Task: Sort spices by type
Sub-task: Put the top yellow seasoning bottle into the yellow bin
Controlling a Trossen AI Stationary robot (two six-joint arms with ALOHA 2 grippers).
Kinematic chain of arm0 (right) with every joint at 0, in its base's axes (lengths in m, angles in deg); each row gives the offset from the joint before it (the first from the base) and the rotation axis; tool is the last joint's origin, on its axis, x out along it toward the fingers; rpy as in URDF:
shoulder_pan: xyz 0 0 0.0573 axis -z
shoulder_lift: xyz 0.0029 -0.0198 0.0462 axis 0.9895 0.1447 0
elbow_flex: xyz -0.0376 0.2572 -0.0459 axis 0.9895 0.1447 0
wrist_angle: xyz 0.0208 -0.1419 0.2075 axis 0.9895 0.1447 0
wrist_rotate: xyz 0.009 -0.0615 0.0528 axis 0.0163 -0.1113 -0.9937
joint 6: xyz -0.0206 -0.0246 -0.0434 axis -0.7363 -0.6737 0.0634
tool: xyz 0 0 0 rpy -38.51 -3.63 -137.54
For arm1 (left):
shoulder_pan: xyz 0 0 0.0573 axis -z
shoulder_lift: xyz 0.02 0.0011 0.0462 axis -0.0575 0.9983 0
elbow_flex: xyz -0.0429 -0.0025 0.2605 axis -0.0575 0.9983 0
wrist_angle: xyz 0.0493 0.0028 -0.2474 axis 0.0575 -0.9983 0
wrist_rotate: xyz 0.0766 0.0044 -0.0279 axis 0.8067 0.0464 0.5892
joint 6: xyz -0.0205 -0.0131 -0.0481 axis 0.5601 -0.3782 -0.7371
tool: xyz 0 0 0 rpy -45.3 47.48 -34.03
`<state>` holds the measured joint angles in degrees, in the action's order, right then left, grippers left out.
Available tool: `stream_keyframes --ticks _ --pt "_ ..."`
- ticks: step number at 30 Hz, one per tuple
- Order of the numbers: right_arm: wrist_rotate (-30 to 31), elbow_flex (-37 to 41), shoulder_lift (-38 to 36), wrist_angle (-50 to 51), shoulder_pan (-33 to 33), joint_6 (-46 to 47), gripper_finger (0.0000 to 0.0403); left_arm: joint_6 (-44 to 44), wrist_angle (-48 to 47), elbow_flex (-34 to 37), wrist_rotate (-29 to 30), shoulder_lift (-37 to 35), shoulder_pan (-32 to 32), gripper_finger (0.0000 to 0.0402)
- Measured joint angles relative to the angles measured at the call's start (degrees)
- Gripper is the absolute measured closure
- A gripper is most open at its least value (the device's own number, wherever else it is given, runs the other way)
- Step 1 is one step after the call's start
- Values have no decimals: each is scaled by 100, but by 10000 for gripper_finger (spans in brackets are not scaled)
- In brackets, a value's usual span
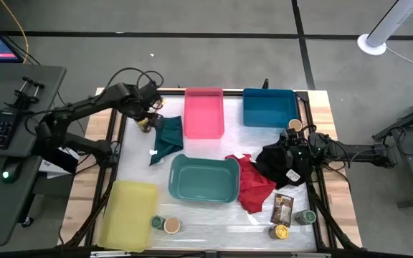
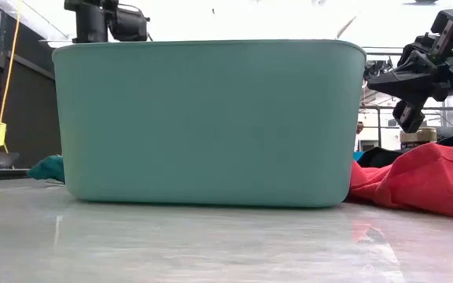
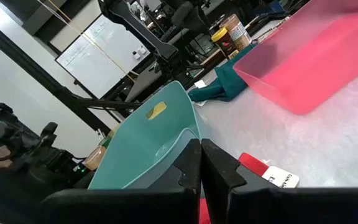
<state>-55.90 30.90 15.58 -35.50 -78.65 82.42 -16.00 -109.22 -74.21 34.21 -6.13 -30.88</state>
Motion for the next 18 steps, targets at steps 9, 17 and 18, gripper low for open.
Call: stream_keyframes --ticks 9,17,18 --pt "0 0 0 -1 0 0 402 -162 79 151 722 -127 0 119" --pt "0 0 0 1 0 0 402 -8 150 152 700 -124 7 188" --pt "1 0 0 0 0 0 402 -81 149 152 713 -124 9 216"
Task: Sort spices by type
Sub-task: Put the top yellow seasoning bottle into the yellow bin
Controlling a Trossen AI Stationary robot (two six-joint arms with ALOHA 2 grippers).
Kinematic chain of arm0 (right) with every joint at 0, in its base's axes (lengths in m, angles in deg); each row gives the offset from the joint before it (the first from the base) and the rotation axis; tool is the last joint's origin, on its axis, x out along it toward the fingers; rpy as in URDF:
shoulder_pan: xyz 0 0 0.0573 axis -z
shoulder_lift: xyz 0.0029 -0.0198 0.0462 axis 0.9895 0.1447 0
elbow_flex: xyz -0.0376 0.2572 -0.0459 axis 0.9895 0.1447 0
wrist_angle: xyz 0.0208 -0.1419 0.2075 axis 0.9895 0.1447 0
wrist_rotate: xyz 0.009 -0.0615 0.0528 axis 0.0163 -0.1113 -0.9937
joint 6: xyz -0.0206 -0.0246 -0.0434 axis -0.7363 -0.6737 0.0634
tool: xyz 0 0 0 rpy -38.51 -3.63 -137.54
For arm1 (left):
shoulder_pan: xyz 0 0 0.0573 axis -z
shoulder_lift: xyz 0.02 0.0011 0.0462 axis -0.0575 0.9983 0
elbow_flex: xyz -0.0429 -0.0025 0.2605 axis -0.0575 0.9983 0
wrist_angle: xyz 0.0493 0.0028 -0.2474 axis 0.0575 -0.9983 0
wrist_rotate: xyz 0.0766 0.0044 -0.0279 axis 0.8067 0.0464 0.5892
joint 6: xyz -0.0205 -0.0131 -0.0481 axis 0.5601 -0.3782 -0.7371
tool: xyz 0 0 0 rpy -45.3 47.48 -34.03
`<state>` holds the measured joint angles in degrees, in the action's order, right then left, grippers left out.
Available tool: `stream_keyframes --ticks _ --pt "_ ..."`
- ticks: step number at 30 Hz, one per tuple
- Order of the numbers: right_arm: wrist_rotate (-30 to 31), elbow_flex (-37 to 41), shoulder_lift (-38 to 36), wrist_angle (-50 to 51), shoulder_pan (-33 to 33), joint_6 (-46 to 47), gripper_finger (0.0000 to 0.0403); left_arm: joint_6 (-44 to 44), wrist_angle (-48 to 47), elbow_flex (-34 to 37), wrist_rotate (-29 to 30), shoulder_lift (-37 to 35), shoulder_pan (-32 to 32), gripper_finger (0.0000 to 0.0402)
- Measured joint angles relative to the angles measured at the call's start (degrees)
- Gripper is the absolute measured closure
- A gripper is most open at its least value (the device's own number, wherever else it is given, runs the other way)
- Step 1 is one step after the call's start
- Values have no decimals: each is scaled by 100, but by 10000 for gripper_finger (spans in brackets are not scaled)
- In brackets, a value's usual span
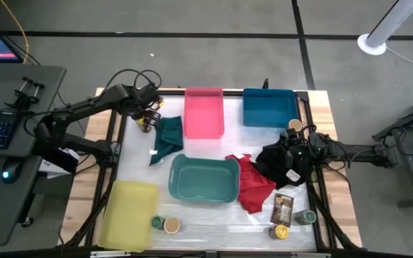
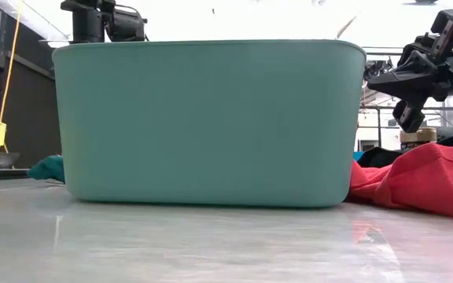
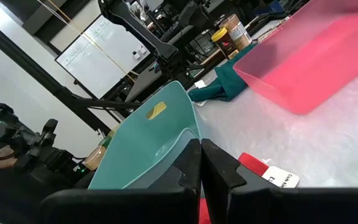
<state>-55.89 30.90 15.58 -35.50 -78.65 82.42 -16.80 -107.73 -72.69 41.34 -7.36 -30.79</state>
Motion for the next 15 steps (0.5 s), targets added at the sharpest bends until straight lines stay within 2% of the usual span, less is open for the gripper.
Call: stream_keyframes --ticks 4,5,11,15 --pt "-1 0 0 1 0 0 402 -203 -8 2 4 -9 5 362" --pt "0 0 0 0 0 -1 402 -270 20 2 14 -26 12 381" --pt "-1 0 -2 1 0 0 402 -682 -41 16 440 -173 178 399" --pt "-1 0 -2 -1 0 0 402 -1148 112 351 643 -420 365 401"
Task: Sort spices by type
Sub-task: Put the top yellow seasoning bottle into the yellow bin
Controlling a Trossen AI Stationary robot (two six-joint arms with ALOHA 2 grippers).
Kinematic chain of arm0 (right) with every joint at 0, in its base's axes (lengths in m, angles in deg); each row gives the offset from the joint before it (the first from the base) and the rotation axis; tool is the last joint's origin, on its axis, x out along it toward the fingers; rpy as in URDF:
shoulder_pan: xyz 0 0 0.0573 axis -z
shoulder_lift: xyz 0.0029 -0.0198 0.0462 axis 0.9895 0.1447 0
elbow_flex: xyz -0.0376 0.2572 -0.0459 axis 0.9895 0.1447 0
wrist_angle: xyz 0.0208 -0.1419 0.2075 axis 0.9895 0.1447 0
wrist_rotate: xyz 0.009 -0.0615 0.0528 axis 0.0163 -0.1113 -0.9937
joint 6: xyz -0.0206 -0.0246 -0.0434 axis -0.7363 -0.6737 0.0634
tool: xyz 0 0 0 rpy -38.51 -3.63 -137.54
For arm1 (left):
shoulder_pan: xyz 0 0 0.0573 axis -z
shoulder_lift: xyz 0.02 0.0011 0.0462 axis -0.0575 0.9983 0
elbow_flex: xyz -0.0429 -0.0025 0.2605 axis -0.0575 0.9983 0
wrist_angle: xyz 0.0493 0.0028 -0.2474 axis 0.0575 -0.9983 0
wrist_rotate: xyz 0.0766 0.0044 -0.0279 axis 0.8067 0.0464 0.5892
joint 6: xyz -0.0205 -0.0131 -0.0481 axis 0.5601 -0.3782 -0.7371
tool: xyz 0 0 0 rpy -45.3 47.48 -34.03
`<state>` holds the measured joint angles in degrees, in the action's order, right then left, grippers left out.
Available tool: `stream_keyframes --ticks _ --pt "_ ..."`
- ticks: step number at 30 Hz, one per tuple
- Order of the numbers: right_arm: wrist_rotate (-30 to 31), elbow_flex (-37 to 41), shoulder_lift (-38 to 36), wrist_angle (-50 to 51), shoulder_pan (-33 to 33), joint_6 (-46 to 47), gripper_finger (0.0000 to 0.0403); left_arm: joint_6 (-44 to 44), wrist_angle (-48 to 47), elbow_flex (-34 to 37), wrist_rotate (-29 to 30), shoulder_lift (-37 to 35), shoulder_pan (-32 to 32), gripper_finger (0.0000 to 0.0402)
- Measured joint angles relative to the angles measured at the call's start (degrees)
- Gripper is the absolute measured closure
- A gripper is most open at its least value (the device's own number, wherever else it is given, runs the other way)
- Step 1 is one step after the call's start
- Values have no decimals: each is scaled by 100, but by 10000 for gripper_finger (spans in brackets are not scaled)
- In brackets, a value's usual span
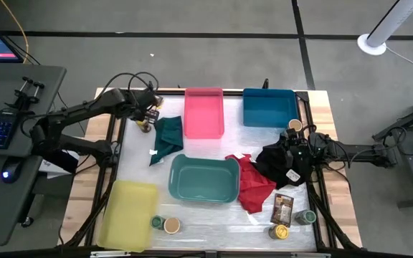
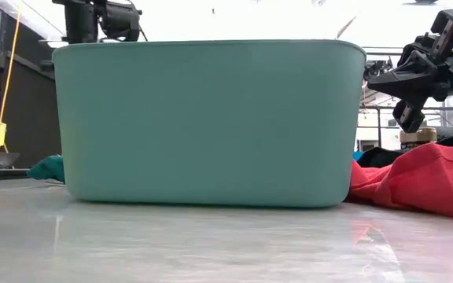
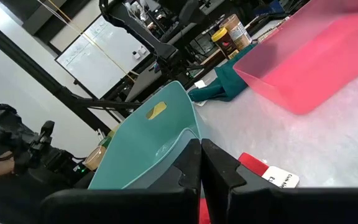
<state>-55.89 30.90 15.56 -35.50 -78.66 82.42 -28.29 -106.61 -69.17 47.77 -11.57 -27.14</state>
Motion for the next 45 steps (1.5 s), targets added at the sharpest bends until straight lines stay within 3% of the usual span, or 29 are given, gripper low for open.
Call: stream_keyframes --ticks 5,10,25,31,39,45 --pt "0 0 0 1 0 0 402 -559 448 675 -52 -396 94 401" --pt "0 0 0 2 0 -1 402 -662 823 760 201 -685 87 401" --pt "0 0 0 1 0 -1 402 -863 1294 1289 359 -646 88 401" --pt "1 0 0 0 0 0 402 -778 1218 1288 71 -662 177 401" --pt "1 0 0 -1 -1 -1 402 -990 777 1327 -841 -891 680 401" --pt "1 0 2 2 -1 0 402 -1209 189 1328 -467 -1054 910 401"
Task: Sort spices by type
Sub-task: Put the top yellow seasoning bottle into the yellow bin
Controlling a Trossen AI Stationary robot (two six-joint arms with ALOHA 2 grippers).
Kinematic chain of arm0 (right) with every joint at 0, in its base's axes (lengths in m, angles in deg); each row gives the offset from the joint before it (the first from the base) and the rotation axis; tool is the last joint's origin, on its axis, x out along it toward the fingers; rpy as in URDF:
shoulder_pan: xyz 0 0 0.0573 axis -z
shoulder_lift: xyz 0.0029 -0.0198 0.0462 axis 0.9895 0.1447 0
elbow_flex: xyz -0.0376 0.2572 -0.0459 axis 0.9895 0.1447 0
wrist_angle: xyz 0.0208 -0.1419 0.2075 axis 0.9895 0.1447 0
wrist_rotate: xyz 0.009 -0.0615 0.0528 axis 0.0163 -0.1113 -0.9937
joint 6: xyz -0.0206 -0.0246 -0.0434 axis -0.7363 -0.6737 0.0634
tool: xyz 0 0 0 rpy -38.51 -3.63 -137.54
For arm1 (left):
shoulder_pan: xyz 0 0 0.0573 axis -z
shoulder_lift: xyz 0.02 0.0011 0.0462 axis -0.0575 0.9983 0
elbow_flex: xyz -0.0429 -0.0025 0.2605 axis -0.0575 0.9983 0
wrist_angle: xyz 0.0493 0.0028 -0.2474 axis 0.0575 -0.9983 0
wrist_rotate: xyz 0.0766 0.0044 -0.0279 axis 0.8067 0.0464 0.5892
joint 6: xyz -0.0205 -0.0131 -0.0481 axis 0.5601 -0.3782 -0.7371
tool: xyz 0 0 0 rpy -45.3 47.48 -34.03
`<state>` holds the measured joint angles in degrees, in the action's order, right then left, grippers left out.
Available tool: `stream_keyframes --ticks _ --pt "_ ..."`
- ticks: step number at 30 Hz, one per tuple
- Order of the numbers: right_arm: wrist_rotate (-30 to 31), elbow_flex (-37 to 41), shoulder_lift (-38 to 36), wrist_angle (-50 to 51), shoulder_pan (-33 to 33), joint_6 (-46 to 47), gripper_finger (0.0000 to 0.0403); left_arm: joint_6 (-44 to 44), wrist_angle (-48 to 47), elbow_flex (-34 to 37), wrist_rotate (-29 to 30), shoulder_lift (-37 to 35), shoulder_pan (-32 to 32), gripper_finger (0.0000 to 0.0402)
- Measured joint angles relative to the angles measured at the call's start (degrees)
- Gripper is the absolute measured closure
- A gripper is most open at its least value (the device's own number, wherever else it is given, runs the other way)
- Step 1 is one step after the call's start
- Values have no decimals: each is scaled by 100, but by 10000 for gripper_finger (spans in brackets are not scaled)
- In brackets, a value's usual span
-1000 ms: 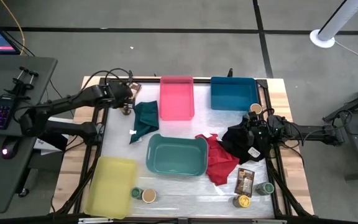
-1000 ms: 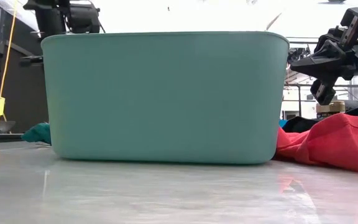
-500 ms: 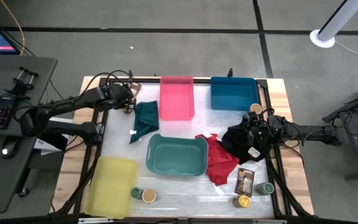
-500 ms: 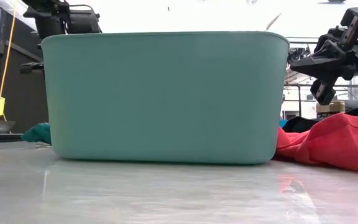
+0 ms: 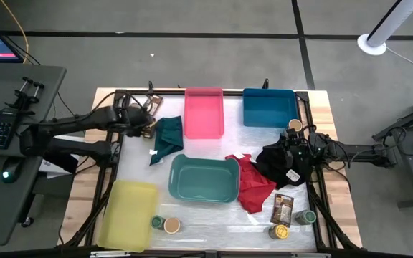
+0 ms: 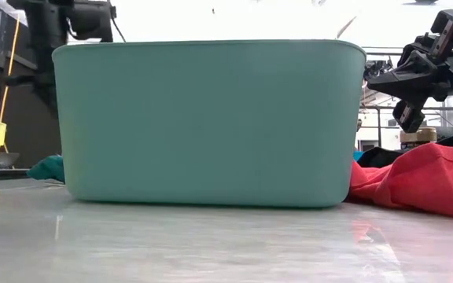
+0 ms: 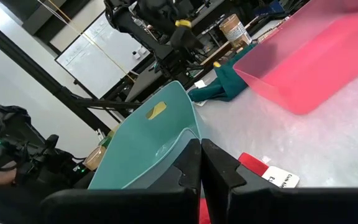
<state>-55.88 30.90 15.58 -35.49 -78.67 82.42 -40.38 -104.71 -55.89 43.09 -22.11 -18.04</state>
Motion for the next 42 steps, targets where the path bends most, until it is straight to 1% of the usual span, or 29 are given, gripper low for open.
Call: stream_keyframes --ticks 5,9,13,17,21,25,29,34,42 --pt "0 0 0 -2 2 -1 402 110 188 -119 41 -195 1 401" --pt "-2 0 0 0 0 0 402 242 699 -114 -68 -221 -2 401" --pt "0 0 0 0 0 0 402 -320 885 137 -183 -94 3 392" --pt "-1 0 0 0 0 -2 402 -959 1032 507 -167 -32 2 362" --pt "0 0 0 0 1 0 402 -1420 1080 806 -212 -41 1 318" --pt "0 0 0 0 0 -2 402 -1781 1116 869 -201 -40 -8 278" --pt "0 0 0 0 1 -2 402 -1802 1491 866 -239 -40 2 257" --pt "0 0 0 0 0 -2 402 -1484 1998 866 -203 -28 45 250" --pt "-2 0 0 0 0 0 402 -766 2006 866 -163 -27 -72 250"
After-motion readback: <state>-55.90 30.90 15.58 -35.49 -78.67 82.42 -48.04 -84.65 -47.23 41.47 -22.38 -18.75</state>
